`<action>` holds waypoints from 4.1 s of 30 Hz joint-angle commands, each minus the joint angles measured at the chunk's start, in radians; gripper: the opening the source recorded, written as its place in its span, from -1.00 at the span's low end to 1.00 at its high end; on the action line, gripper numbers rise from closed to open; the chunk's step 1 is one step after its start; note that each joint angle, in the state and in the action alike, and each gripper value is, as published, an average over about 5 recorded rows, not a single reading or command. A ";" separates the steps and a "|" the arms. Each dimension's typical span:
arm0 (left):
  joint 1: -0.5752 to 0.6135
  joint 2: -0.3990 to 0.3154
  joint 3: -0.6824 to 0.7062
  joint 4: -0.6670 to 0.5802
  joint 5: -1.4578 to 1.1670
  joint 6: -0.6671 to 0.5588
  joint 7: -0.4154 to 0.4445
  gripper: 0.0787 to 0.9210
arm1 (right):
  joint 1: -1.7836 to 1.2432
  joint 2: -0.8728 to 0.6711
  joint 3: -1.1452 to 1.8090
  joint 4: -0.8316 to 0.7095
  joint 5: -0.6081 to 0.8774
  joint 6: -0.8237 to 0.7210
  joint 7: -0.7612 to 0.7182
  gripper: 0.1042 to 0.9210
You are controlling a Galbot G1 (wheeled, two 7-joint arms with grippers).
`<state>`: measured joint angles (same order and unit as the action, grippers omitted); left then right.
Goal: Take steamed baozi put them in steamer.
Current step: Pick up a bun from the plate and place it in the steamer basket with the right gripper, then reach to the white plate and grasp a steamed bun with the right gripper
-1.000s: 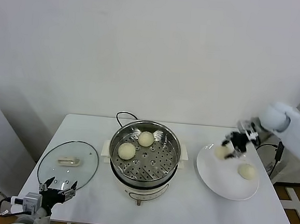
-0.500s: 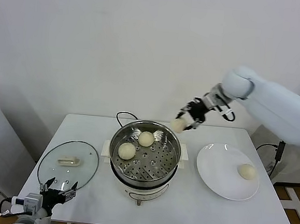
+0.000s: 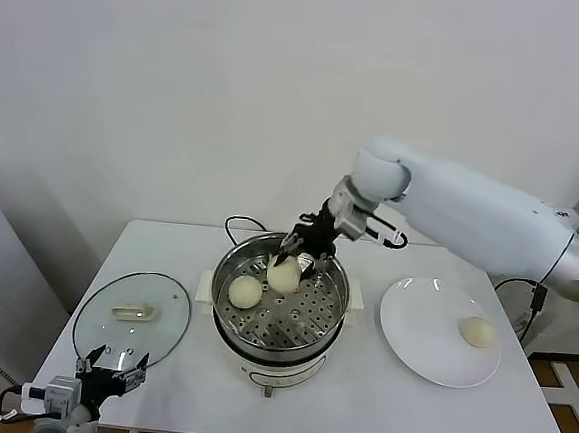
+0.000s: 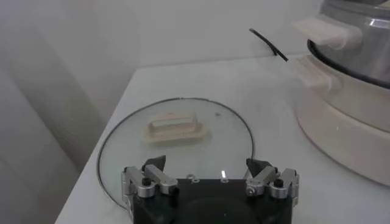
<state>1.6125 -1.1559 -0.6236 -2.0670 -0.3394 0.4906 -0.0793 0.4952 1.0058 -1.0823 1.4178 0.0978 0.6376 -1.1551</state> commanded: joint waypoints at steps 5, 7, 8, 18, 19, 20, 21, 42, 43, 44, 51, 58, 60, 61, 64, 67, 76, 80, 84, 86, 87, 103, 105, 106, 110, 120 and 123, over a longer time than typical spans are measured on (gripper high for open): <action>-0.001 -0.001 0.001 0.000 0.002 0.000 0.000 0.77 | -0.043 0.038 -0.027 0.097 -0.128 0.143 -0.028 -0.03; -0.002 0.000 0.002 0.001 0.002 0.000 0.000 0.77 | -0.055 0.046 -0.024 0.095 -0.154 0.148 -0.033 -0.03; -0.003 0.000 0.003 0.001 0.002 0.000 0.001 0.77 | -0.062 0.052 -0.022 0.092 -0.164 0.148 -0.035 -0.03; -0.009 -0.005 0.004 0.007 0.004 0.000 0.001 0.77 | -0.127 0.103 0.007 0.051 -0.239 0.148 -0.048 -0.03; -0.009 -0.004 0.003 0.008 0.004 -0.001 0.001 0.77 | -0.130 0.106 0.009 0.048 -0.242 0.149 -0.050 -0.03; -0.009 -0.003 0.003 0.009 0.003 -0.001 0.001 0.77 | -0.133 0.108 0.010 0.047 -0.244 0.149 -0.051 -0.03; -0.009 -0.003 0.002 0.010 0.003 -0.002 0.001 0.77 | -0.136 0.110 0.011 0.045 -0.246 0.150 -0.053 -0.03; -0.011 0.005 0.000 0.007 -0.001 -0.002 0.001 0.77 | -0.047 0.043 0.165 -0.086 -0.199 0.022 -0.077 0.76; -0.012 0.007 -0.001 0.006 -0.001 -0.002 0.001 0.77 | -0.032 0.024 0.168 -0.106 -0.177 -0.011 -0.082 0.76; -0.012 0.008 -0.001 0.005 -0.002 -0.002 0.001 0.77 | -0.016 0.000 0.166 -0.126 -0.151 -0.048 -0.089 0.76; -0.011 0.014 -0.002 0.002 -0.005 -0.002 0.001 0.77 | 0.036 -0.156 0.100 -0.266 0.004 -0.295 -0.138 0.76; -0.011 0.017 -0.003 -0.003 -0.006 -0.001 0.001 0.77 | 0.015 -0.294 0.054 -0.381 0.052 -0.415 -0.184 0.76; -0.010 0.019 -0.005 -0.003 -0.007 -0.001 0.001 0.77 | -0.002 -0.320 0.052 -0.412 0.050 -0.419 -0.194 0.76; -0.010 0.020 -0.005 -0.003 -0.008 -0.001 0.001 0.77 | -0.013 -0.332 0.052 -0.426 0.044 -0.418 -0.198 0.76; -0.010 0.021 -0.006 -0.003 -0.008 -0.001 0.001 0.77 | -0.048 -0.356 0.060 -0.460 0.013 -0.408 -0.204 0.76; -0.010 0.021 -0.007 -0.004 -0.009 -0.001 0.001 0.77 | -0.096 -0.366 0.086 -0.490 -0.032 -0.392 -0.204 0.76; -0.012 0.018 -0.005 -0.004 -0.008 0.003 0.001 0.77 | -0.305 -0.348 0.271 -0.604 -0.217 -0.340 -0.182 0.76; -0.015 0.019 -0.003 -0.002 -0.008 0.004 0.001 0.77 | -0.363 -0.328 0.349 -0.647 -0.300 -0.318 -0.168 0.76; -0.017 0.018 -0.003 0.000 -0.008 0.005 0.001 0.77 | -0.403 -0.303 0.407 -0.679 -0.366 -0.304 -0.148 0.76; -0.016 0.018 -0.003 -0.001 -0.008 0.005 0.001 0.77 | -0.418 -0.292 0.424 -0.692 -0.384 -0.300 -0.138 0.76; -0.016 0.018 -0.004 -0.001 -0.008 0.004 0.001 0.77 | -0.427 -0.285 0.432 -0.699 -0.393 -0.297 -0.132 0.76; -0.008 0.015 -0.005 -0.006 -0.007 0.003 0.001 0.77 | -0.517 -0.236 0.518 -0.748 -0.489 -0.280 -0.075 0.76; -0.007 0.015 -0.005 -0.006 -0.007 0.003 0.001 0.77 | -0.528 -0.232 0.530 -0.752 -0.499 -0.281 -0.065 0.76; -0.007 0.015 -0.005 -0.006 -0.007 0.003 0.001 0.77 | -0.535 -0.228 0.537 -0.755 -0.506 -0.281 -0.060 0.76; -0.005 0.014 -0.005 -0.008 -0.006 0.003 0.001 0.77 | -0.557 -0.214 0.574 -0.767 -0.539 -0.283 -0.046 0.76; 0.002 0.013 -0.006 -0.011 -0.004 0.001 0.001 0.77 | -0.572 -0.177 0.646 -0.805 -0.609 -0.303 -0.002 0.63; 0.003 0.012 -0.007 -0.014 -0.003 0.002 0.001 0.77 | -0.569 -0.169 0.653 -0.816 -0.606 -0.308 -0.005 0.46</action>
<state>1.6146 -1.1425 -0.6299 -2.0779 -0.3433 0.4922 -0.0787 -0.0547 0.8170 -0.4823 0.6303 -0.4631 0.3383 -1.1829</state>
